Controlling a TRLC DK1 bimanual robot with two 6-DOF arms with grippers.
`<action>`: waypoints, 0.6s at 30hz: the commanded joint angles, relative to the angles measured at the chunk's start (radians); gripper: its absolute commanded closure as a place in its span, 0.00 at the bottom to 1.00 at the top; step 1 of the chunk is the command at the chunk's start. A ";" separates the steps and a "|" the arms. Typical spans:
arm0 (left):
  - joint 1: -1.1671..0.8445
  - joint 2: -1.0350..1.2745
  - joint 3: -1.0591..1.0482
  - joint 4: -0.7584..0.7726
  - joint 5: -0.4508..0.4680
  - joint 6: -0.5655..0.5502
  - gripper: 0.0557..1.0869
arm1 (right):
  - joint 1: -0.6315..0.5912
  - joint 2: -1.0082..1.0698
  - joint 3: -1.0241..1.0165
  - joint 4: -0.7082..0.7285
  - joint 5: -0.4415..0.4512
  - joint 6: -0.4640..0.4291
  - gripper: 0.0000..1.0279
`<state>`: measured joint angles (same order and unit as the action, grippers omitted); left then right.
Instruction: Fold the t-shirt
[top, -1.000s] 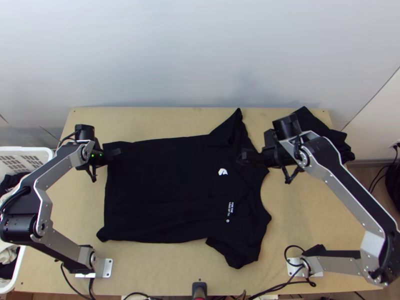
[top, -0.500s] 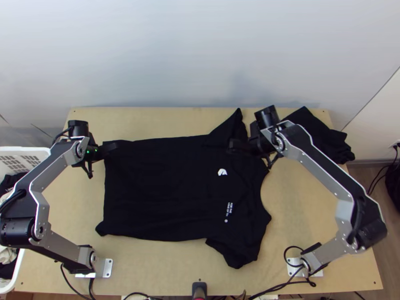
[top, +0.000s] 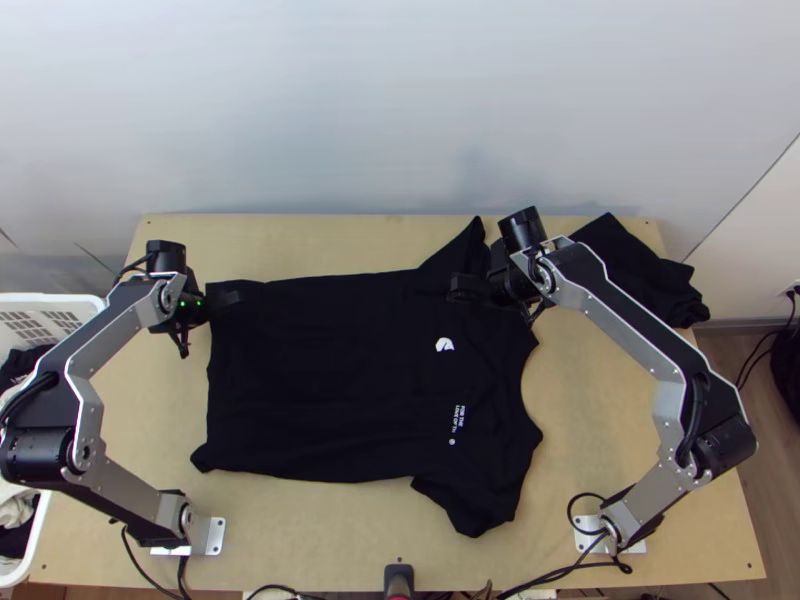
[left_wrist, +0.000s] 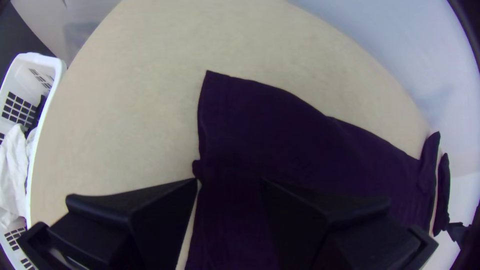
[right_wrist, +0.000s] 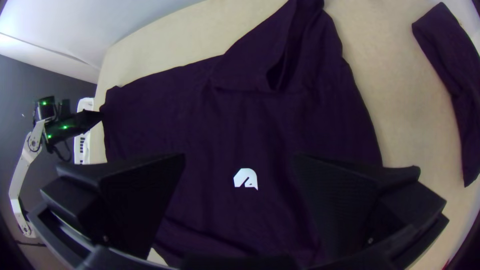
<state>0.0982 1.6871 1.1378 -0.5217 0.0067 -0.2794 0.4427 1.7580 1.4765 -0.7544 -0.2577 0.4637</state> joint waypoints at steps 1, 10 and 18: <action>-0.012 0.033 0.019 -0.024 0.003 -0.004 0.38 | -0.001 0.005 -0.008 0.001 0.002 0.000 0.04; -0.015 0.026 0.028 -0.014 0.001 -0.015 0.83 | -0.001 0.000 -0.018 0.001 0.005 0.001 0.04; -0.015 0.005 0.039 -0.001 0.001 -0.015 0.96 | -0.001 0.003 -0.016 0.003 0.008 0.003 0.04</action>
<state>0.0830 1.7096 1.1652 -0.5297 0.0071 -0.2920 0.4419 1.7561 1.4555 -0.7528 -0.2527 0.4637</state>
